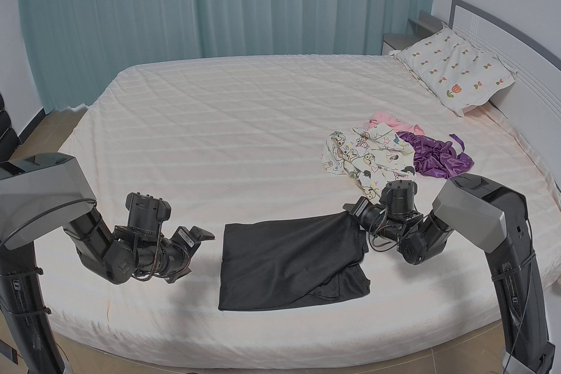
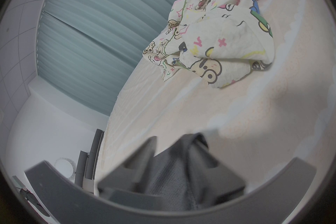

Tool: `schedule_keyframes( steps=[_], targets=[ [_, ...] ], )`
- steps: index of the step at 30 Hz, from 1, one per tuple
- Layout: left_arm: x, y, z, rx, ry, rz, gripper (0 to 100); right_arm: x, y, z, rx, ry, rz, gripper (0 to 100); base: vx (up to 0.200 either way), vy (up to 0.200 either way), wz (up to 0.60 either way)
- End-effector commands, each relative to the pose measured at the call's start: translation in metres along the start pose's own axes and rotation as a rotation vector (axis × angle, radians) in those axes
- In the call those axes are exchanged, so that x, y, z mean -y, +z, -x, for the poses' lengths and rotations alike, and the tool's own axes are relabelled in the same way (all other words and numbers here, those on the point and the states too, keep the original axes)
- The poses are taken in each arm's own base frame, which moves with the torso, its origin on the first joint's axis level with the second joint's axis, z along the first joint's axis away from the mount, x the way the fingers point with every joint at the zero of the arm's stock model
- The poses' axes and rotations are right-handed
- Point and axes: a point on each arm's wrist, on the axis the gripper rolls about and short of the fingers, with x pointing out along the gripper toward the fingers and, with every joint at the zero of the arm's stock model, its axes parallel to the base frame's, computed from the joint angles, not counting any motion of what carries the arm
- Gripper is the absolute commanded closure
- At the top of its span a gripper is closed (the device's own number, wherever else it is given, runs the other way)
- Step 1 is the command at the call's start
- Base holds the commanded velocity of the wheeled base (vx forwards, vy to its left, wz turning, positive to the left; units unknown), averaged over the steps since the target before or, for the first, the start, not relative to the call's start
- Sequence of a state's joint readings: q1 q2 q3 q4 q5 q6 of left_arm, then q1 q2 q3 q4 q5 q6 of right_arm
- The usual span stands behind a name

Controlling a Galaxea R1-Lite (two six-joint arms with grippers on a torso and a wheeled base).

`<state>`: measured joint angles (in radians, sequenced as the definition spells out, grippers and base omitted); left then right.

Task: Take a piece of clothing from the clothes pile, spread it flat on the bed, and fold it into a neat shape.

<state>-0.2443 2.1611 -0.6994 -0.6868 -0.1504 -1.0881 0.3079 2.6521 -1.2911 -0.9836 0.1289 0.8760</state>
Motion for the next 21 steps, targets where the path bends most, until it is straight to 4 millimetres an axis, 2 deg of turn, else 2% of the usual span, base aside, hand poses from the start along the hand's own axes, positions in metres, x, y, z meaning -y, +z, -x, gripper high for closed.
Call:
schedule_keyframes(
  steps=[1, 5, 12, 18, 21],
  targets=[
    [0.0, 0.0, -0.001, 0.002, 0.001, 0.001, 0, -0.001, 0.002, 0.0, 0.008, 0.003, -0.011, 0, 0.0, 0.0, 0.0],
    [0.0, 0.0, -0.001, 0.002, 0.001, 0.003, 0, -0.005, 0.011, 0.009, 0.036, 0.005, -0.026, 0, 0.0, 0.0, 0.0],
    [0.0, 0.0, -0.001, 0.002, -0.001, -0.002, 0, -0.012, 0.027, 0.059, 0.03, -0.02, -0.017, 0, 0.0, 0.0, 0.0],
    [0.0, 0.0, -0.001, 0.002, 0.001, -0.002, 0, -0.001, 0.001, 0.092, -0.161, 0.027, 0.061, 0, 0.0, 0.0, 0.0],
    [0.0, 0.0, -0.001, 0.002, 0.001, -0.002, 0, 0.001, -0.013, 0.099, -0.23, 0.049, 0.091, 0, 0.0, 0.0, 0.0]
  ],
)
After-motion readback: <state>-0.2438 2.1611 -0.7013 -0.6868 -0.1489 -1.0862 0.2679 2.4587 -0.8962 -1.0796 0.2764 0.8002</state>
